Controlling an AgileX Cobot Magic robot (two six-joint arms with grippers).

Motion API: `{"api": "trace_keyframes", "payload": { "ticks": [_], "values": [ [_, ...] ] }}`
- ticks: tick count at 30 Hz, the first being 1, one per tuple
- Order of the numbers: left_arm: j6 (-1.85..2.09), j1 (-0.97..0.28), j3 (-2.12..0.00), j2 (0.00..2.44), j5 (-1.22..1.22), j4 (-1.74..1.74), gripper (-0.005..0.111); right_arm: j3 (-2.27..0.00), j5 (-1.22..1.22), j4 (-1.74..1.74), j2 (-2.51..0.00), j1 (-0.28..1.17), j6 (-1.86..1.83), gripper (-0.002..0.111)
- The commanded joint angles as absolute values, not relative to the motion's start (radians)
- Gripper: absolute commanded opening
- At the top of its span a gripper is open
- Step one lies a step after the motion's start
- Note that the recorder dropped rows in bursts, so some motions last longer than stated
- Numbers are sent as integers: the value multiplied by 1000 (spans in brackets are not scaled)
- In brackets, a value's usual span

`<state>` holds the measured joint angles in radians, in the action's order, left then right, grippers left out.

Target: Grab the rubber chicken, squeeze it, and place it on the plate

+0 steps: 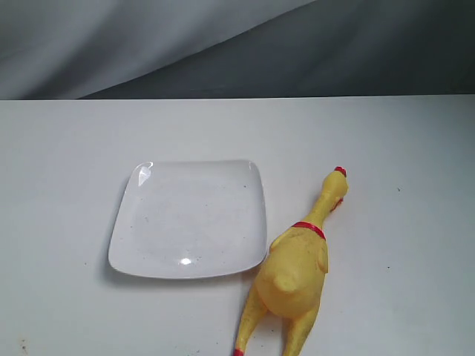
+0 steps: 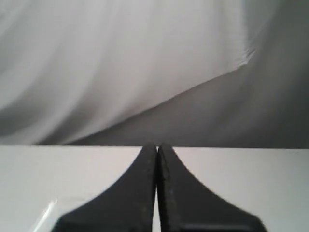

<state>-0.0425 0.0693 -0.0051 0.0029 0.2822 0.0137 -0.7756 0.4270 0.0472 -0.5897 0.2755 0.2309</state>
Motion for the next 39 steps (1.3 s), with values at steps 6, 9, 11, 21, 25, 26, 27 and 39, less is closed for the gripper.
{"api": "trace_keyframes", "payload": {
  "ticks": [6, 9, 11, 21, 25, 26, 27, 39],
  "values": [
    [-48, 71, 0, 0, 281, 16, 0, -1173, 945, 41, -911, 329, 150, 0],
    [-48, 71, 0, 0, 281, 16, 0, -1262, 1003, 45, -1016, 329, 131, 0],
    [-48, 71, 0, 0, 281, 16, 0, -1306, 982, 45, -1081, 329, 84, 0],
    [-48, 71, 0, 0, 281, 16, 0, -1374, 1027, -12, -1568, 329, 60, 21],
    [-48, 71, 0, 0, 281, 16, 0, -1374, 998, -61, -1768, 329, 50, 54],
    [-48, 71, 0, 0, 281, 16, 0, -1374, 992, -61, -1793, 329, 52, 54],
    [-48, 71, 0, 0, 281, 16, 0, -1374, 979, -63, -1833, 329, 52, 54],
    [-48, 71, 0, 0, 281, 16, 0, -1374, 878, -197, -1944, 329, 74, 54]
  ]
}}
